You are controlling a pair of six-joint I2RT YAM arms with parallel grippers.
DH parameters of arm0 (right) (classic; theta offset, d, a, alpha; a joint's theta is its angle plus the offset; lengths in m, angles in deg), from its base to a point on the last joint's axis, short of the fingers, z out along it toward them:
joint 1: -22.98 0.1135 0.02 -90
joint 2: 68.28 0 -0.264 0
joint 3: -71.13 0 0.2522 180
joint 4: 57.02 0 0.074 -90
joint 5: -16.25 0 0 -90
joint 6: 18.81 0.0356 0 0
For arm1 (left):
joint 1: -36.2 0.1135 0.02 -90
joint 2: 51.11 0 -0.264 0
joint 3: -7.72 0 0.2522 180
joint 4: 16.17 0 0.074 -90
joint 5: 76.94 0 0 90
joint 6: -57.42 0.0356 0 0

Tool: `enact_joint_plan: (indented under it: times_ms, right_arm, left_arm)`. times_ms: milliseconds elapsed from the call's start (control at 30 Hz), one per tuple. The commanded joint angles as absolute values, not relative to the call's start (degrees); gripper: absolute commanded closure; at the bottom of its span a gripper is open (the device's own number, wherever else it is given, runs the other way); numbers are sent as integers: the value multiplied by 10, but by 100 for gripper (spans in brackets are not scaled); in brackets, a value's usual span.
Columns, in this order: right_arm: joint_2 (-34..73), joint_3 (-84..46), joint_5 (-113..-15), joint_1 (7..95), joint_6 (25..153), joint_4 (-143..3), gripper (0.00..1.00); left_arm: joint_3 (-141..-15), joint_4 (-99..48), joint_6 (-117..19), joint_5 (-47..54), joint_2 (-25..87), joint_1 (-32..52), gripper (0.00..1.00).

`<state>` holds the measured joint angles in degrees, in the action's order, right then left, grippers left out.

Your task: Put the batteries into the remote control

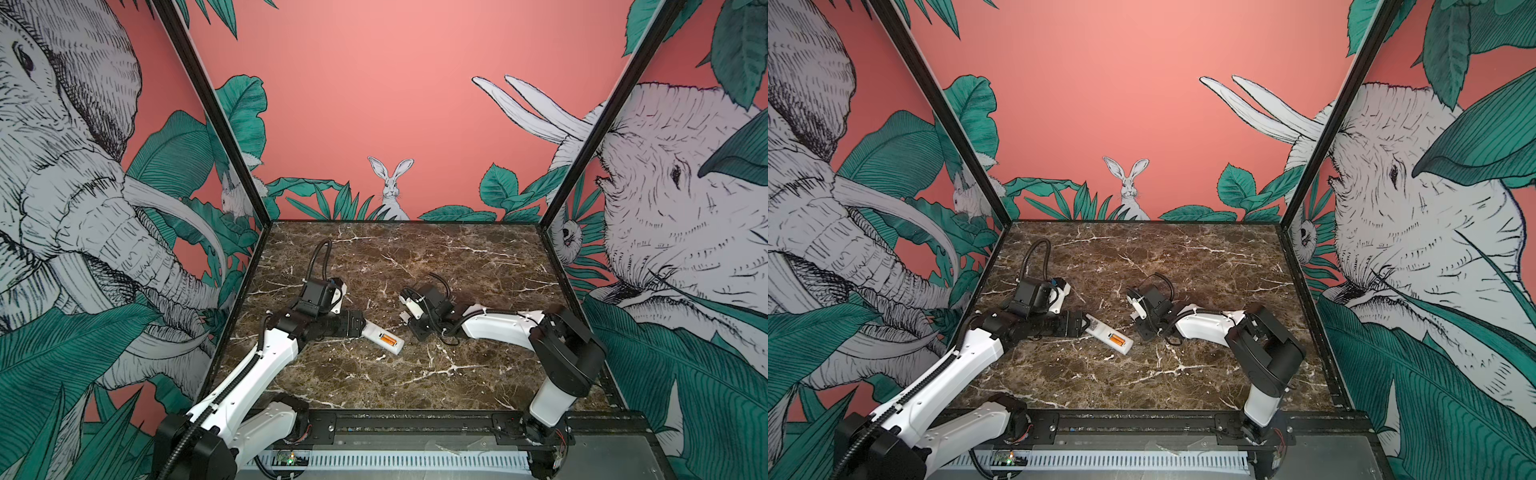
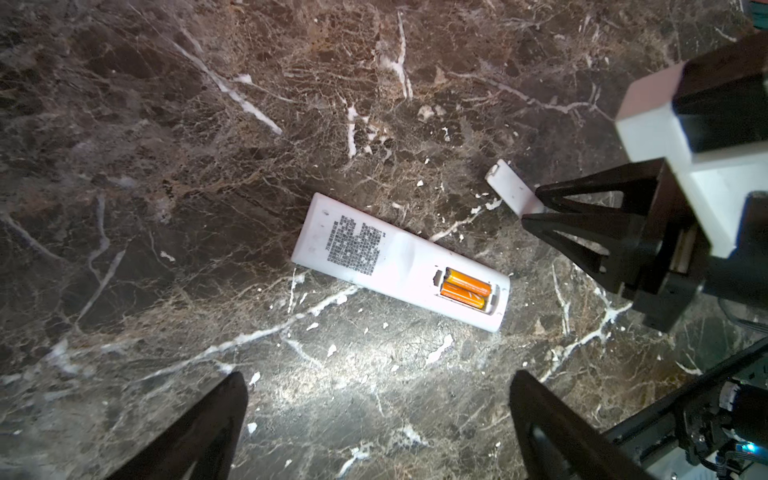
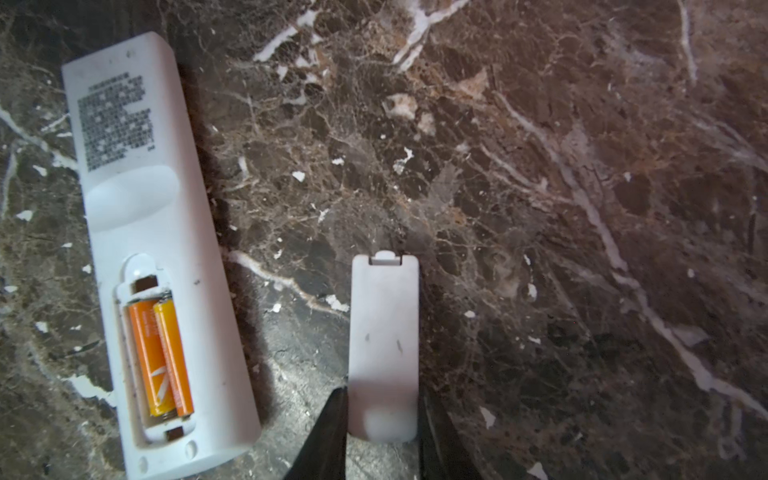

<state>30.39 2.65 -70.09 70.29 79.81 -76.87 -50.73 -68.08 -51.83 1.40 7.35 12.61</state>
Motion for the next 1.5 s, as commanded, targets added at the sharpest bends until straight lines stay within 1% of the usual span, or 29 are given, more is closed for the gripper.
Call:
enact_joint_plan:
  times_ms: [0,133,333,567,700,833,900,967,1167,1467]
  right_arm:
    - [318,17,-709,702,785,-769,72]
    - [327,20,-705,698,773,-768,70]
    - [341,16,-703,695,775,-772,67]
    - [348,11,-696,695,780,-769,55]
    - [365,-2,-694,694,784,-773,55]
    - [382,-17,-694,694,793,-776,56]
    - [393,-27,-693,695,796,-778,57]
    - [399,-37,-693,694,799,-785,60]
    - [408,-54,-691,695,804,-799,67]
    - [390,-50,-684,695,799,-790,73]
  left_arm:
    - [-538,-721,-497,10,64,129,1]
    - [-567,-751,-466,9,65,129,1]
    - [-579,-768,-435,-21,71,129,1]
    - [-562,-748,-427,-71,69,129,1]
    - [-555,-736,-425,-89,66,129,1]
    - [-545,-724,-425,-112,60,129,1]
    - [-540,-713,-426,-139,61,129,1]
    - [-539,-712,-426,-146,63,128,1]
    - [-550,-731,-423,-128,56,128,1]
    - [-578,-784,-417,-74,35,128,1]
